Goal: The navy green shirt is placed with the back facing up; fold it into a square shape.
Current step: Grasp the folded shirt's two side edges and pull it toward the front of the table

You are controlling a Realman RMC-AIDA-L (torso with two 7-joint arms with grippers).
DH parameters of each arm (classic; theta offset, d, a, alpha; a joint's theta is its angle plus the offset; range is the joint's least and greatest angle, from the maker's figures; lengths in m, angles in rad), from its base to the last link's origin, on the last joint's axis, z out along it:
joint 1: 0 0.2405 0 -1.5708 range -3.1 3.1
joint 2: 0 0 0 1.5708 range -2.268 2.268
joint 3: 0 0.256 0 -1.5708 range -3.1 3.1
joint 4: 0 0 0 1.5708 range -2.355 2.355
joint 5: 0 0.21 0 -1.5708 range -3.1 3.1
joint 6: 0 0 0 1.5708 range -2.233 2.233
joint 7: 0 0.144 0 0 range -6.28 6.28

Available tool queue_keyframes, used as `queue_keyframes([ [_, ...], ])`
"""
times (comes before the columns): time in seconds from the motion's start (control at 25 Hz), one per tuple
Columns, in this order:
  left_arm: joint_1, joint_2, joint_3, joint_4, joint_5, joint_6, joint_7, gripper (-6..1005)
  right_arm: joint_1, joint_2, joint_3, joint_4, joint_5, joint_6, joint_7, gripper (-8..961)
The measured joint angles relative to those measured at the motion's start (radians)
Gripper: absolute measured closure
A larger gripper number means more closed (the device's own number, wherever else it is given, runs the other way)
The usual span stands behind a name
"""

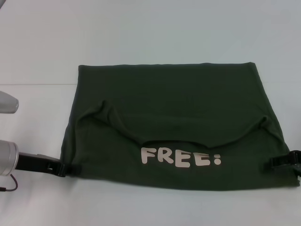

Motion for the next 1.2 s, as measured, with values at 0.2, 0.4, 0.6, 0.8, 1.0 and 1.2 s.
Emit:
queue_keyframes([
  [0.2, 0.001, 0.002, 0.000, 0.000, 0.000, 0.000, -0.004, 936, 0.000, 0.005, -0.003, 0.000, 0.000, 0.005, -0.004, 54],
  [0.4, 0.001, 0.002, 0.000, -0.001, 0.000, 0.000, -0.004, 936, 0.000, 0.006, -0.003, 0.000, 0.000, 0.007, -0.007, 58],
  [0.6, 0.001, 0.001, 0.000, 0.000, 0.000, 0.000, -0.005, 937, 0.001, 0.008, -0.005, 0.000, 0.001, 0.010, -0.015, 62],
  [0.8, 0.001, 0.001, 0.000, 0.002, 0.000, 0.000, -0.014, 937, 0.001, 0.013, -0.005, 0.000, 0.004, 0.016, -0.018, 65],
  [1.0, 0.001, 0.001, 0.000, 0.002, 0.000, 0.000, -0.015, 937, 0.001, 0.019, -0.005, 0.001, 0.005, 0.017, -0.020, 69],
  [1.2, 0.001, 0.001, 0.000, 0.003, 0.000, 0.000, -0.016, 937, 0.001, 0.020, -0.005, 0.002, 0.005, 0.017, -0.020, 73],
])
